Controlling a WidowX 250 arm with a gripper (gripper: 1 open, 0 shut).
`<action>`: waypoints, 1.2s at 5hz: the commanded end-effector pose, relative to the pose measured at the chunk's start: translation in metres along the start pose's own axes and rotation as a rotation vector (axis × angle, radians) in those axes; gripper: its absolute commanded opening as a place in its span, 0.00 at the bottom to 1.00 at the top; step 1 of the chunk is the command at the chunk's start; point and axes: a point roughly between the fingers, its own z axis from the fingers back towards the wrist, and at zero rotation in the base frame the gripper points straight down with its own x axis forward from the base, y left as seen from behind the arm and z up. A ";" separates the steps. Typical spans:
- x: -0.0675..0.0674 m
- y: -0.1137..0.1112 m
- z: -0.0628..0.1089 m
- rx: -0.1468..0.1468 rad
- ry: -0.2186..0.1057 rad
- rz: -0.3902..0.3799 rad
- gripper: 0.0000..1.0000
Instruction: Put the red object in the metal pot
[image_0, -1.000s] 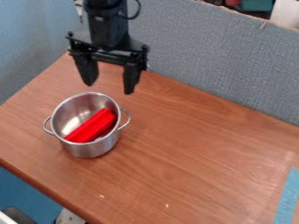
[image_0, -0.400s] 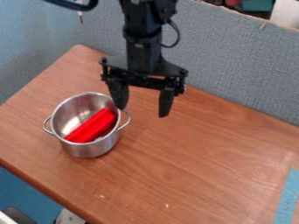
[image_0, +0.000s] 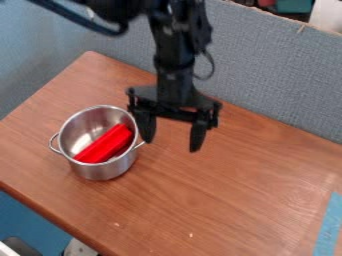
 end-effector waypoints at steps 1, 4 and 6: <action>0.013 -0.007 -0.002 -0.003 -0.052 -0.023 1.00; 0.023 0.018 0.068 -0.010 -0.091 -0.259 1.00; 0.017 0.018 0.044 -0.004 -0.014 -0.272 1.00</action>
